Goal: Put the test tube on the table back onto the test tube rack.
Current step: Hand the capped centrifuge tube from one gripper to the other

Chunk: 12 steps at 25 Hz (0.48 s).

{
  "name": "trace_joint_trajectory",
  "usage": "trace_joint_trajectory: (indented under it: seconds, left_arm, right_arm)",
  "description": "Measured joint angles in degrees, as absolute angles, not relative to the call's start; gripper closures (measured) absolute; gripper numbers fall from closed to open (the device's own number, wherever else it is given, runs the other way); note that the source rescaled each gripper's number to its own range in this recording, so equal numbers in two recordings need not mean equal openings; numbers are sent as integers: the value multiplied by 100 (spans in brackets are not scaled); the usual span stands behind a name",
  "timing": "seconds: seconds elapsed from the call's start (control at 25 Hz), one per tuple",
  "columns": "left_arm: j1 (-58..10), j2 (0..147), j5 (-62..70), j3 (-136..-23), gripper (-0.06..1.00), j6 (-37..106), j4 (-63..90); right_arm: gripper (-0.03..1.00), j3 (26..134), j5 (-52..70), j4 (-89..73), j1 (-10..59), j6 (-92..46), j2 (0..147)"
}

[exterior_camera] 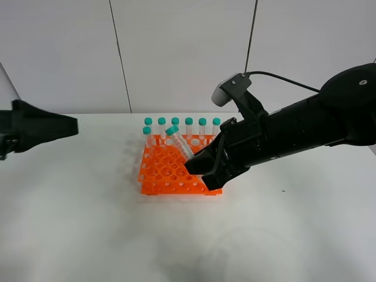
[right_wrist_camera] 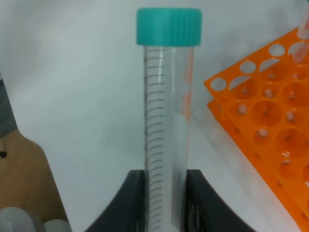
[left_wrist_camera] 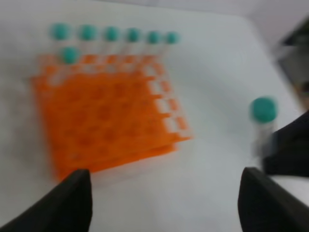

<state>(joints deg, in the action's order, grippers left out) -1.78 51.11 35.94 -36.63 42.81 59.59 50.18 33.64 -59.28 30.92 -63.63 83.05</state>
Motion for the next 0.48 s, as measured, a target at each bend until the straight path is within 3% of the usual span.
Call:
trace_joint_trajectory:
  seconds: [0.24, 0.48]
  left_arm:
    - [-940, 6308, 3453, -3701, -4, 6293, 8375]
    - [-1773, 7254, 3291, -3706, -4, 7417, 9728]
  right_arm:
    - [95, 5018, 3364, -5928, 3092, -6323, 8305]
    - [95, 5018, 3428, -5939, 3092, -6311, 8305]
